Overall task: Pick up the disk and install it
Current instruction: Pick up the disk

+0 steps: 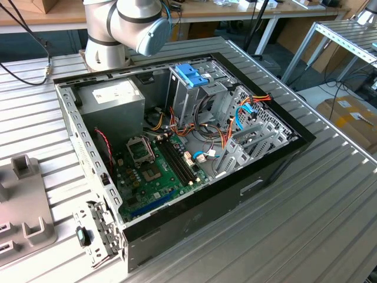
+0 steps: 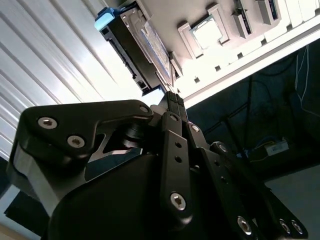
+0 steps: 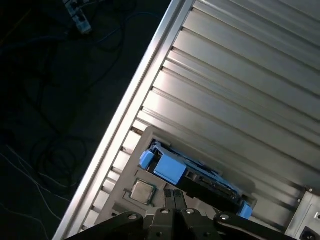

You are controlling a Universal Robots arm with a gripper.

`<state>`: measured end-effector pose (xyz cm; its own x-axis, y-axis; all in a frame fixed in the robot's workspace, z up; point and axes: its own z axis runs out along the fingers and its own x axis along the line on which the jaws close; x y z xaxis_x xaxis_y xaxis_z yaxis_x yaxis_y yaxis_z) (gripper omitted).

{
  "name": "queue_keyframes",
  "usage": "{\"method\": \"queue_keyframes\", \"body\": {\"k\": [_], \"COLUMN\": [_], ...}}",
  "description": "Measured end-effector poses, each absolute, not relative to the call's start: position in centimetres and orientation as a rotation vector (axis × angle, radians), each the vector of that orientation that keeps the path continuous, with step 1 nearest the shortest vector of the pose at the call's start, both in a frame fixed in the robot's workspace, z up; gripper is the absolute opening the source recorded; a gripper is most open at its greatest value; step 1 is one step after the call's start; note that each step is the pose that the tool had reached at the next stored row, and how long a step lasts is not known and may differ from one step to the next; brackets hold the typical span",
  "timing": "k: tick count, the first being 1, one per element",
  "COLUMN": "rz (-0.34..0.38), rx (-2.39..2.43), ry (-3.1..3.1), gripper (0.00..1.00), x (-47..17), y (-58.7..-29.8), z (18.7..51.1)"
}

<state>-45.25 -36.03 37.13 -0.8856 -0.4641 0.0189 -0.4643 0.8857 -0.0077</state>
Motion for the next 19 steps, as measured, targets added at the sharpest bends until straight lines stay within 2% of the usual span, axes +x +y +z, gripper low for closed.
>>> {"method": "queue_keyframes", "body": {"k": [19], "rz": [0.023], "rx": [1.234], "ry": [-2.874], "gripper": [0.11], "x": [-45.26], "y": [-35.95], "z": [37.06]}}
